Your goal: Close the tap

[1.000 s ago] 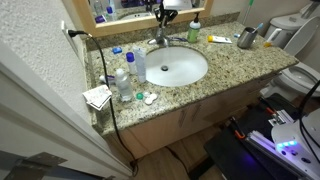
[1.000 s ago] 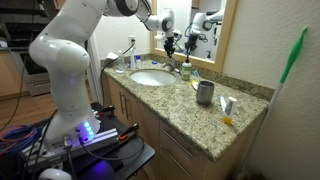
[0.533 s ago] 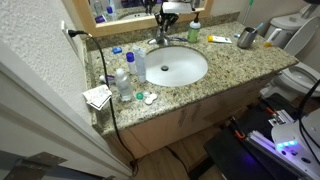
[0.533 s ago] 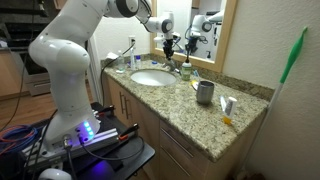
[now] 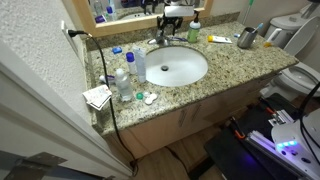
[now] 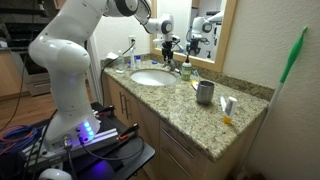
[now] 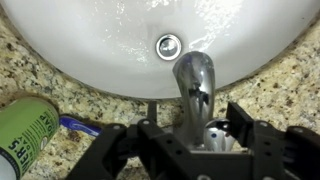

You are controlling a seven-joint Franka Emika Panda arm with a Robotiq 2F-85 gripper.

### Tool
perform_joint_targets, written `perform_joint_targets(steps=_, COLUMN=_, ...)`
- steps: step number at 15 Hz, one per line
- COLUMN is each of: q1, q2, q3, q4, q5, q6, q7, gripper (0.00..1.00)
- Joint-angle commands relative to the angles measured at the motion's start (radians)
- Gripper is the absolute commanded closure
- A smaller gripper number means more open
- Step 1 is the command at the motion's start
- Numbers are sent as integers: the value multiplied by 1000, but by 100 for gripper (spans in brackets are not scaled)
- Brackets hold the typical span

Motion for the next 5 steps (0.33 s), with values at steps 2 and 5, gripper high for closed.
perform_joint_targets(steps=2, q1=22, q2=-155, q3=-29, q4=-162, q5=-32, q6=-29, q7=6, gripper=0)
perform_joint_targets(steps=5, q1=12, q2=-116, q3=-15, q4=-98, q5=-17, q6=-37, q7=-1, gripper=0)
